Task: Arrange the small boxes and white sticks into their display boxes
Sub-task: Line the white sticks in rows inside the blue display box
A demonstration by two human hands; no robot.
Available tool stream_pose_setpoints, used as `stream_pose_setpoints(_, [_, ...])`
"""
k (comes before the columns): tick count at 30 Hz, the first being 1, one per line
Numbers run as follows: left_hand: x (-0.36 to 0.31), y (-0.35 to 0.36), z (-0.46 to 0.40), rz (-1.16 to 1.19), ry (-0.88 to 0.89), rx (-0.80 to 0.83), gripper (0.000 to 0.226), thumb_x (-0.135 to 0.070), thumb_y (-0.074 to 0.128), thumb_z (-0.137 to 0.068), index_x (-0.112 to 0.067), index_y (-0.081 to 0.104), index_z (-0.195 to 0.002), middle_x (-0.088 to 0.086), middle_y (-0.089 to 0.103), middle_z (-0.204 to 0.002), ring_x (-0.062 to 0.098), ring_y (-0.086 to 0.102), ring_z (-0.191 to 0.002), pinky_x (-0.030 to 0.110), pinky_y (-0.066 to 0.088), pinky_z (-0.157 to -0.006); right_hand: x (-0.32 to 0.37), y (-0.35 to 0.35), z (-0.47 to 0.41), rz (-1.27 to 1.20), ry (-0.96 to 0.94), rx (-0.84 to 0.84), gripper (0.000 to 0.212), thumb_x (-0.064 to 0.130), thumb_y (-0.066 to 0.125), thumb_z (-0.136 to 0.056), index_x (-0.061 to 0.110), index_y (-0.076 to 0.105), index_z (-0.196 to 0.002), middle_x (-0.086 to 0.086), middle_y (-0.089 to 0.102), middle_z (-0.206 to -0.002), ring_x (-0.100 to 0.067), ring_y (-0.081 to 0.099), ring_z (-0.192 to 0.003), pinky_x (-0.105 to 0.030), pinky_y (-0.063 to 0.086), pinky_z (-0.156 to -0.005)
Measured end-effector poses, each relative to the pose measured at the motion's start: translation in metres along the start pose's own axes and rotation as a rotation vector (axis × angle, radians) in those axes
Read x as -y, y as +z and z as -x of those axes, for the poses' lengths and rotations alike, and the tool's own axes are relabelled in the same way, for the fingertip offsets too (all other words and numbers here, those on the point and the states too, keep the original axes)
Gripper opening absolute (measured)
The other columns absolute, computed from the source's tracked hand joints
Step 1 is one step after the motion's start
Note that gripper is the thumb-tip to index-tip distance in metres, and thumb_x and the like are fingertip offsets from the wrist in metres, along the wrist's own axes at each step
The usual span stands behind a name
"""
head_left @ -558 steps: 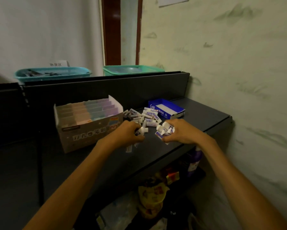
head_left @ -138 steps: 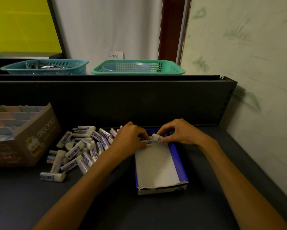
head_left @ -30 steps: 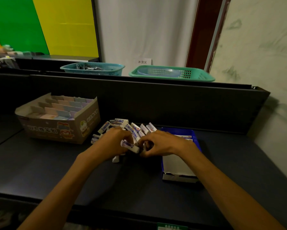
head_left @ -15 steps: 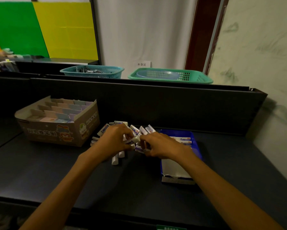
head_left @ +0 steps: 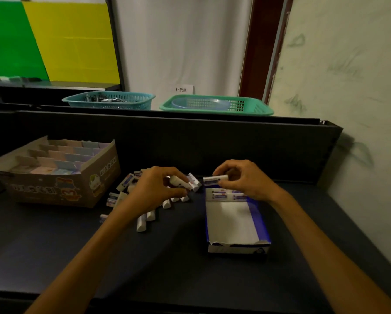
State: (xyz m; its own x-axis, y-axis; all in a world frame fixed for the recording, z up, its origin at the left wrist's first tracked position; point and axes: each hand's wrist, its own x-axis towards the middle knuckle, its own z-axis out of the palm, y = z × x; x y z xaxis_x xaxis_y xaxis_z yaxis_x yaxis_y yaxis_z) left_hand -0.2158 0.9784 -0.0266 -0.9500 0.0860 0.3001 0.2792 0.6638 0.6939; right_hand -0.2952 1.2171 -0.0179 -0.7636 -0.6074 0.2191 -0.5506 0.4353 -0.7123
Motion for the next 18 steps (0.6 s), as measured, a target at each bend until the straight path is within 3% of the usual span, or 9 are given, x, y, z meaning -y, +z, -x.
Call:
stream_pose_setpoints(5, [-0.009,0.019,-0.015,-0.010,0.025,-0.015,0.025,-0.017,0.073,-0.079,-0.029,0.065,-0.099,-0.009,0.067,-0.098,0.005,0.064,-0.090,0.024,0.053,-0.078,-0.024,-0.015,0.012,-0.153,0.060,-0.054,0.026,0.007,0.068,-0.083,0.022,0.061,-0.103,0.000,0.065,-0.106,-0.011,0.066,-0.097,-0.030,0.055,-0.086])
stream_pose_setpoints(10, [-0.014,0.039,-0.026,-0.052,0.054,-0.025,0.025,-0.022,0.069,-0.082,-0.031,0.064,-0.104,-0.015,0.062,-0.098,-0.002,0.060,-0.087,0.009,0.047,-0.065,-0.034,-0.021,0.014,-0.286,0.069,-0.128,0.034,0.004,0.073,-0.077,0.017,0.058,-0.105,0.000,0.066,-0.104,-0.009,0.066,-0.096,-0.022,0.054,-0.082])
stream_pose_setpoints(18, [-0.012,0.061,-0.040,-0.057,0.076,0.006,0.028,-0.022,0.067,-0.083,-0.025,0.061,-0.111,-0.013,0.062,-0.100,-0.003,0.060,-0.087,0.011,0.051,-0.066,-0.047,-0.021,0.018,-0.417,0.101,-0.173,0.031,0.007,0.070,-0.079,0.019,0.060,-0.105,0.000,0.067,-0.107,-0.009,0.067,-0.098,-0.021,0.055,-0.078])
